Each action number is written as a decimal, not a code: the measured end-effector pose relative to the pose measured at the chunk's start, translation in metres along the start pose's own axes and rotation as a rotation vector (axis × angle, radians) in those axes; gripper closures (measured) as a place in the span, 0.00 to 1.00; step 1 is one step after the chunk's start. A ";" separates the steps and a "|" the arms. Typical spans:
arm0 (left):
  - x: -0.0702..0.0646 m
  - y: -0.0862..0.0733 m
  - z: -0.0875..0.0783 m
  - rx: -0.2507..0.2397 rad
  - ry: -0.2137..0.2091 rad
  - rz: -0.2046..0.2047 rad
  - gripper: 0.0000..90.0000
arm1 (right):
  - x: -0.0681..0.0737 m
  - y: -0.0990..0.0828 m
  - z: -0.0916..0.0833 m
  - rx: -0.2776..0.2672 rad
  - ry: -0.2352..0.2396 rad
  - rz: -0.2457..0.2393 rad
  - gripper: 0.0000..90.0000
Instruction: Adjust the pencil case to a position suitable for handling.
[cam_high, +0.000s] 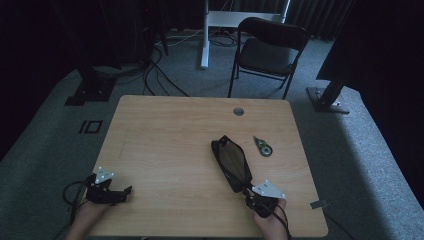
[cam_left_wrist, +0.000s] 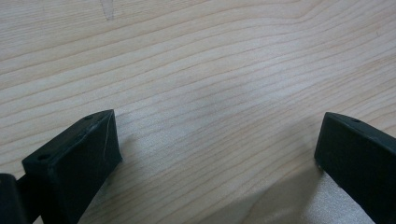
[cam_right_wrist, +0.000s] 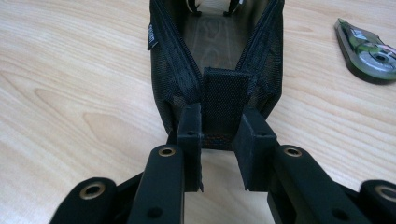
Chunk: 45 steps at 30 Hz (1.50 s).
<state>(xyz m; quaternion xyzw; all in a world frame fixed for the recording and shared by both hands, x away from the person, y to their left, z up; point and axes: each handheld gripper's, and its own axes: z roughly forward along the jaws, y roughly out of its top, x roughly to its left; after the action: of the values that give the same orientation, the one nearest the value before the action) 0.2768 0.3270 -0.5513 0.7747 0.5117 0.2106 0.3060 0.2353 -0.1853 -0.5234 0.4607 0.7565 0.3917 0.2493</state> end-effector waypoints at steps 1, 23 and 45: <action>0.000 0.000 0.000 0.000 0.000 0.000 0.00 | 0.000 -0.001 -0.002 0.000 -0.001 0.002 0.81; 0.000 0.000 0.000 0.000 0.000 0.000 0.00 | 0.001 -0.009 -0.026 -0.030 -0.003 0.035 0.69; 0.000 0.000 0.000 0.000 0.000 0.000 0.00 | -0.058 0.009 -0.035 -0.123 -0.016 0.140 0.33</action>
<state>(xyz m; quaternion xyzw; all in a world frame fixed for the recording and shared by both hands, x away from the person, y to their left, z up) 0.2768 0.3270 -0.5513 0.7748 0.5116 0.2106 0.3060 0.2399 -0.2472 -0.4948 0.4996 0.6949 0.4500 0.2551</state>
